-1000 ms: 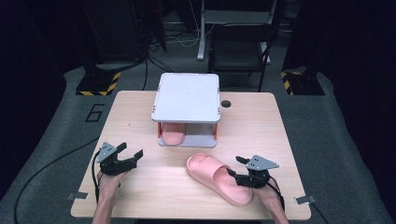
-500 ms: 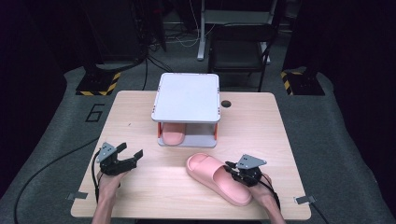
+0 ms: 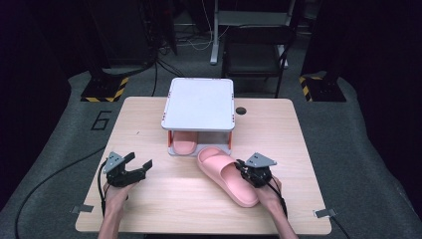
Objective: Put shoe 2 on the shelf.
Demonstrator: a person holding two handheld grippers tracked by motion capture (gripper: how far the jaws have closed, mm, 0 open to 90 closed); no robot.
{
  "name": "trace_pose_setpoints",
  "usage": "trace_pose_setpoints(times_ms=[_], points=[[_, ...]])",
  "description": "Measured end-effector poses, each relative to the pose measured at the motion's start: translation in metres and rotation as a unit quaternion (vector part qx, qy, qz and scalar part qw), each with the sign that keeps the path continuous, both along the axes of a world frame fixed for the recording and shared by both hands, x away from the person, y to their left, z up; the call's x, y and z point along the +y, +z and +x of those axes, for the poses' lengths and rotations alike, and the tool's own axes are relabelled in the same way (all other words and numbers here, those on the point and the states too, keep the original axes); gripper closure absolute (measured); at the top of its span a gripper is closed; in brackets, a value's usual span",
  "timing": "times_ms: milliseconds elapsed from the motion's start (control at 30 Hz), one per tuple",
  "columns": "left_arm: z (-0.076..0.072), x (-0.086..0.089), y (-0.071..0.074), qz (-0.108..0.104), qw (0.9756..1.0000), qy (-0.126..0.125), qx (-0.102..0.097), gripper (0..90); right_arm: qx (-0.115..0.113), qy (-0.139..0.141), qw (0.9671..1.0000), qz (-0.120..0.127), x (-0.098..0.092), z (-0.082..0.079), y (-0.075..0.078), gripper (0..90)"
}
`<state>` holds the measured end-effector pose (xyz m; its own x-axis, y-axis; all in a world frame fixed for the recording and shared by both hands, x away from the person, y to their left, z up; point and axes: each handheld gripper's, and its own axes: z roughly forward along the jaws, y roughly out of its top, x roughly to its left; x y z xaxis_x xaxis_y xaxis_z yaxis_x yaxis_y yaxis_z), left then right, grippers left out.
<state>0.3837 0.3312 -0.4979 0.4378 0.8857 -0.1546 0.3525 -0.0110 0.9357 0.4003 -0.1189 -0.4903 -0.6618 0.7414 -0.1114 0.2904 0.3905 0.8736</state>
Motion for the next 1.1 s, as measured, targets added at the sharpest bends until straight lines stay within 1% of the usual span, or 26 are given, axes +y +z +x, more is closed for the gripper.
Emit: trace_pose_setpoints(times_ms=[33,67,133,167,200,367,400,433,500,667,733,767,800,833,900,933,1000,1033,1067,1100], points=[[0.0,0.0,0.0,0.001,1.0,-0.001,0.001,15.3,0.002,-0.013,0.9999,0.004,0.004,0.003,0.001,82.5],[0.0,0.001,0.001,0.004,1.0,-0.002,0.0,15.3,0.003,-0.024,0.9997,0.001,0.008,0.007,0.001,82.4],[0.0,0.001,0.0,-0.006,1.0,0.003,-0.004,15.3,0.008,-0.049,0.9988,0.008,0.015,0.014,0.002,82.4],[0.0,0.001,0.0,-0.006,1.0,0.005,-0.006,15.3,0.004,-0.059,0.9981,0.015,0.017,0.018,0.001,82.3],[-0.001,0.002,0.001,-0.004,1.0,0.002,-0.002,15.3,0.01,-0.068,0.9974,0.021,0.019,0.02,0.001,82.3],[-0.001,0.003,0.001,-0.005,1.0,0.003,-0.003,15.3,0.012,-0.109,0.993,0.044,0.026,0.034,0.001,82.2],[-0.001,0.003,0.001,-0.005,1.0,0.004,-0.003,15.3,0.009,-0.116,0.9923,0.04,0.027,0.036,0.001,82.1],[-0.001,0.003,0.001,-0.006,1.0,0.005,-0.004,15.3,0.007,-0.121,0.9917,0.042,0.028,0.037,0.0,81.9],[-0.001,0.003,0.001,-0.005,1.0,0.003,-0.003,15.3,0.012,-0.127,0.991,0.04,0.03,0.04,0.0,81.3],[0.0,0.002,0.0,-0.003,1.0,0.002,-0.003,15.3,0.007,-0.132,0.9907,0.033,0.036,0.042,0.0,80.8],[0.0,0.002,0.0,-0.003,1.0,0.0,-0.002,15.3,0.014,-0.137,0.9897,0.037,0.039,0.043,-0.002,80.5],[0.0,0.002,0.0,-0.003,1.0,0.0,-0.002,15.4,0.013,-0.135,0.9902,0.034,0.039,0.044,-0.003,80.2],[0.0,0.002,0.0,-0.003,1.0,0.0,-0.002,15.4,0.017,-0.135,0.9901,0.035,0.04,0.044,-0.003,79.5],[0.0,0.002,0.0,-0.003,1.0,0.002,-0.003,15.4,0.017,-0.13,0.9909,0.03,0.04,0.044,-0.004,78.6],[-0.001,0.002,0.0,-0.003,1.0,0.001,-0.002,15.5,0.017,-0.128,0.9909,0.037,0.04,0.044,-0.006,77.3],[0.0,0.002,0.0,-0.005,1.0,0.002,-0.003,15.5,0.024,-0.129,0.9906,0.04,0.039,0.044,-0.005,75.7],[0.0,0.002,0.0,-0.004,1.0,0.001,-0.002,15.6,0.026,-0.122,0.9908,0.053,0.036,0.045,-0.005,70.5],[-0.001,0.002,0.0,-0.003,1.0,0.001,-0.002,15.6,0.026,-0.117,0.9909,0.062,0.034,0.045,-0.005,65.1],[-0.001,0.002,0.001,-0.002,1.0,-0.001,-0.002,15.6,0.021,-0.115,0.9904,0.073,0.033,0.045,-0.004,58.7],[-0.001,0.002,0.001,-0.003,1.0,-0.001,-0.003,15.6,0.026,-0.111,0.9909,0.072,0.031,0.044,-0.002,53.7]])
